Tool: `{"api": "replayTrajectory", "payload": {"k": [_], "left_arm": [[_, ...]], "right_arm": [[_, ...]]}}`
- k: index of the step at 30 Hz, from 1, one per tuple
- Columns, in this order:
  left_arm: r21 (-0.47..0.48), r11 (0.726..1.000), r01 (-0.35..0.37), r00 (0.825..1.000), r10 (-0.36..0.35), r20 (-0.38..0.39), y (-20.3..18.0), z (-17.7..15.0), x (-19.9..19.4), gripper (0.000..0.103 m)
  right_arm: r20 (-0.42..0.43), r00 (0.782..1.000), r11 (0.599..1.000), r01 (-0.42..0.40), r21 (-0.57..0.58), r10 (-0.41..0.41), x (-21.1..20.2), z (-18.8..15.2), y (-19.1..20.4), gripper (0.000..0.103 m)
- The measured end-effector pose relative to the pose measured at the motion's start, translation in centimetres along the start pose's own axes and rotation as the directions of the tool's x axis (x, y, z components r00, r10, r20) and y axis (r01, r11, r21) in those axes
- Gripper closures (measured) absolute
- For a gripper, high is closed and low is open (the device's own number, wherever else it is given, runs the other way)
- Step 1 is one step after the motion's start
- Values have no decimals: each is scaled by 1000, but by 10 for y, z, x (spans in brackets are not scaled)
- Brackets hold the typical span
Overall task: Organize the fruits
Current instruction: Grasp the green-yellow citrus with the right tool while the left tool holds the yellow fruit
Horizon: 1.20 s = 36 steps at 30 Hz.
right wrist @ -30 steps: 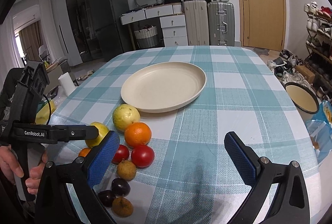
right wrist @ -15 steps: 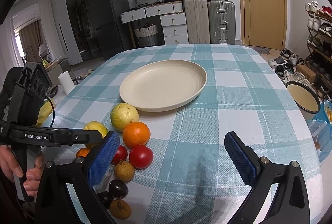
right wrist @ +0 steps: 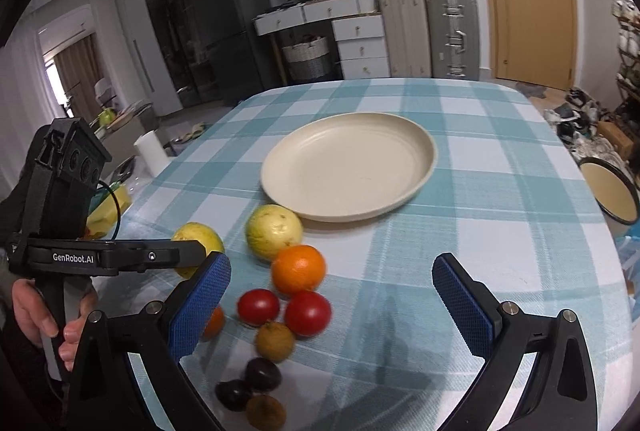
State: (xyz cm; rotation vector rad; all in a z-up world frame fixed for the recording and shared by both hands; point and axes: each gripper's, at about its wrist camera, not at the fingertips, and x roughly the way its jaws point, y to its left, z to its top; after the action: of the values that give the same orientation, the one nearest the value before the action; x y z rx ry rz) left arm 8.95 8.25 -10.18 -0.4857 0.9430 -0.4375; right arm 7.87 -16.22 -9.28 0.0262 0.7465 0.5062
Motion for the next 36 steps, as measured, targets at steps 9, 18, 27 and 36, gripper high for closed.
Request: {"api": "replayTrajectory", "payload": {"k": [9,18,27,36], "left_arm": [[-26,1000,6,1000,-6,19,20,2,-16,54],[-47,999,20,1000,-20,13,33,1,-17,54],[-67,997,33,999,-32,5,37,-3,-14,58],[-64,996,60,998,-61,-6,31,-2,-9,71]], "right_arm": [[-94,993,997,-79,-10,78,31,22,15,0],[-233,968,996,-88,29,93,77,34,23,13],[-315,945,996,-83,27,87,105,37,32,28],[-324,945,998,-65,-24,54,109,39,40,53]]}}
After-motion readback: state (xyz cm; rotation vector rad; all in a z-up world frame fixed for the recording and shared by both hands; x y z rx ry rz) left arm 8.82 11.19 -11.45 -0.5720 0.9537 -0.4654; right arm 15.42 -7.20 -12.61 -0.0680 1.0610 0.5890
